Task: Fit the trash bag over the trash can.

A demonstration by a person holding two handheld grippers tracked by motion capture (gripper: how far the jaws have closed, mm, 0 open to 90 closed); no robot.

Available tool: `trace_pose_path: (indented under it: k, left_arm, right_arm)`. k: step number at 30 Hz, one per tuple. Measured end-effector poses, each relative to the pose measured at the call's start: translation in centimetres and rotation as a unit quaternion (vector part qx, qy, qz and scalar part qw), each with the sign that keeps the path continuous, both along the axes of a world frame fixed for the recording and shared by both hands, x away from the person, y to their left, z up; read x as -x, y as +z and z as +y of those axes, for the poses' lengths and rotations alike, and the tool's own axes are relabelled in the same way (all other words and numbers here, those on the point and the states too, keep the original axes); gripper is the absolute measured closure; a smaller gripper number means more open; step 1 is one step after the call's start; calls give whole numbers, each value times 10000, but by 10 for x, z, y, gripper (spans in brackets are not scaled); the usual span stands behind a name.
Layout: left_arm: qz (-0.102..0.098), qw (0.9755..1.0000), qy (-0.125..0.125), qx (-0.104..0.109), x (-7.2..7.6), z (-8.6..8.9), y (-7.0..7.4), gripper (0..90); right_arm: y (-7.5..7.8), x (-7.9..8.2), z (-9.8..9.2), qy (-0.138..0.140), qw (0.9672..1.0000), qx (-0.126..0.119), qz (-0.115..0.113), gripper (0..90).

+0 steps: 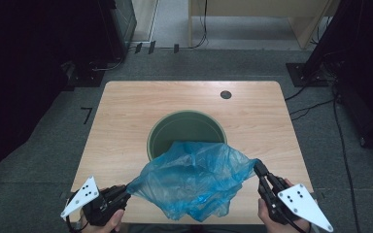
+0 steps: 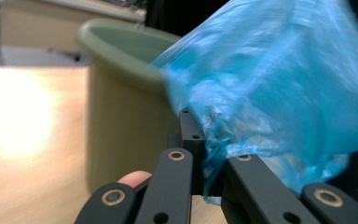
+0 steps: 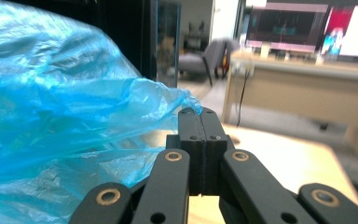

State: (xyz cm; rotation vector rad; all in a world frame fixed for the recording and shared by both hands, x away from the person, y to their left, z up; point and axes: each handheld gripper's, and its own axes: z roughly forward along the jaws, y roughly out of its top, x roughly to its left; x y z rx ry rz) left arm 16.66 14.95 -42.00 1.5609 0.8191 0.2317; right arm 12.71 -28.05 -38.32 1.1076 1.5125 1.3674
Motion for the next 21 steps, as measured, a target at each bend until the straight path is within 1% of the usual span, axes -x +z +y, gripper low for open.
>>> trace_pose_path:
  k: [2, 4, 6, 7, 9, 10, 11, 13, 14, 15, 16, 17, 18, 20, 21]
  left_arm:
    - [151, 9997, 172, -43, -8, 2, -8, 900]
    - [154, 9991, 358, -191, -12, 4, -12, 900]
    - [161, 9984, 507, -213, -16, 7, -12, 900]
    - [130, 9981, 561, -221, -18, 10, -11, 900]
    - [66, 9974, 710, -125, -22, 14, -7, 900]
    - [66, 9974, 710, -125, -22, 14, -7, 900]
    - [2, 9968, 794, -17, -26, 17, -3, 900]
    - [-79, 9962, 870, -13, -32, 16, 1, 900]
    - [-101, 9960, 892, -12, -37, 15, 3, 900]
    - [-79, 9960, 888, 2, -41, 13, 3, 900]
    - [-55, 9960, 894, 40, -46, 11, 3, 900]
    - [-55, 9962, 865, 90, -50, 8, 4, 900]
    - [-84, 9965, 824, 103, -53, 5, 5, 900]
    - [-139, 9968, 755, 219, -56, 2, 8, 876]
    - [-113, 9969, 729, 276, -59, 1, 9, 869]
  right_arm:
    - [-10, -10, -2, -49, 9998, -30, 168, 900]
    - [-17, -19, -4, -85, 9995, -33, 292, 900]
    - [-19, -27, -6, -120, 9993, -45, 353, 900]
    - [-20, -31, -7, -126, 9993, -41, 362, 900]
    - [-18, -38, -7, -42, 9992, -77, 383, 900]
    - [-16, -41, -6, -16, 9993, -81, 358, 900]
    - [-13, -44, -5, 7, 9996, -52, 288, 900]
    - [-8, -48, -2, 104, 9997, 0, 228, 900]
    - [-6, -51, 1, 134, 9997, 53, 181, 900]
    - [-5, -56, 5, 163, 9997, 165, 124, 900]
    - [-4, -60, 7, 177, 9996, 198, 135, 900]
    - [-4, -65, 9, 208, 9994, 211, 159, 900]
    - [-3, -70, 12, 246, 9994, 159, 180, 900]
    - [0, -75, 16, 308, 9993, 152, 160, 900]
    - [0, -76, 17, 307, 9993, 145, 154, 900]
